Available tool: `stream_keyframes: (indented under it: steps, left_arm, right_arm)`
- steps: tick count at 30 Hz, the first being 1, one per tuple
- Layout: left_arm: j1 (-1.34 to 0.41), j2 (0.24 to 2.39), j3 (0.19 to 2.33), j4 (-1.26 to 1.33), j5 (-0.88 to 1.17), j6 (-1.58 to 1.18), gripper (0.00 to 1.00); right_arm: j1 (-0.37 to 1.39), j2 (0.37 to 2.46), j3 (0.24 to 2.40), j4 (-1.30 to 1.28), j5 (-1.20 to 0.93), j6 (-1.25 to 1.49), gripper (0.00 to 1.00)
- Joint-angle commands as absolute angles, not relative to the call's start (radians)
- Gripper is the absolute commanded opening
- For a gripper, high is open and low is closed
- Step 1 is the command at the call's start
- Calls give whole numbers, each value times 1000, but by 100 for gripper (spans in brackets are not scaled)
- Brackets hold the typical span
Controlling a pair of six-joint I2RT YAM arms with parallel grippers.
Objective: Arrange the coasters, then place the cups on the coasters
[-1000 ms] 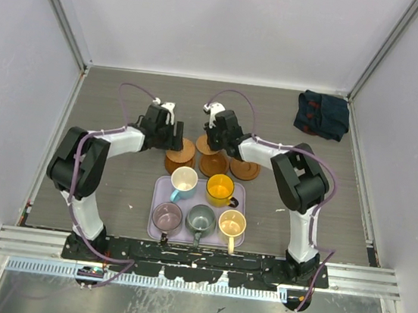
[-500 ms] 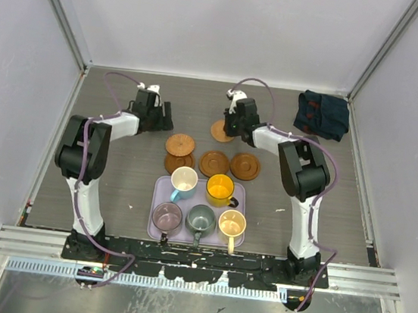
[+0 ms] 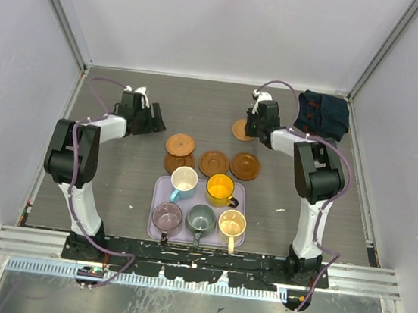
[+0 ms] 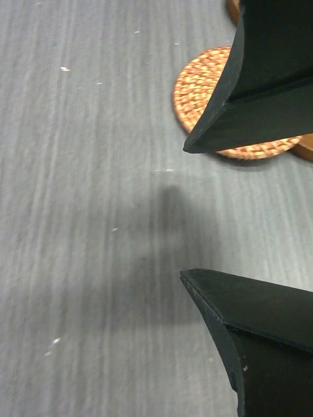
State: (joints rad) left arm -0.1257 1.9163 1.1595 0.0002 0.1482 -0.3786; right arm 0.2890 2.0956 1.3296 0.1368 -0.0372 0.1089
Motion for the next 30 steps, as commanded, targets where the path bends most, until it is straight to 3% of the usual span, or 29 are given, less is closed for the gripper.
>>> stream_keyframes:
  steps: [1, 4, 12, 21, 30]
  left_arm:
    - [-146, 1807, 1102, -4, 228, -351, 72]
    - [-168, 1775, 1069, -9, 232, -326, 70]
    - [-245, 1799, 1112, -110, 200, -244, 64]
    - [-296, 1903, 1262, -285, 77, -186, 34]
    - [-295, 2029, 1444, -463, 28, -147, 31]
  right_arm:
    - [296, 1943, 1267, 189, 7, 116, 24]
    - [297, 1876, 1214, 218, 27, 118, 32]
    - [297, 1733, 1075, 256, 43, 134, 33]
    - [297, 1608, 955, 297, 26, 180, 33]
    - [297, 1585, 942, 290, 16, 176, 33]
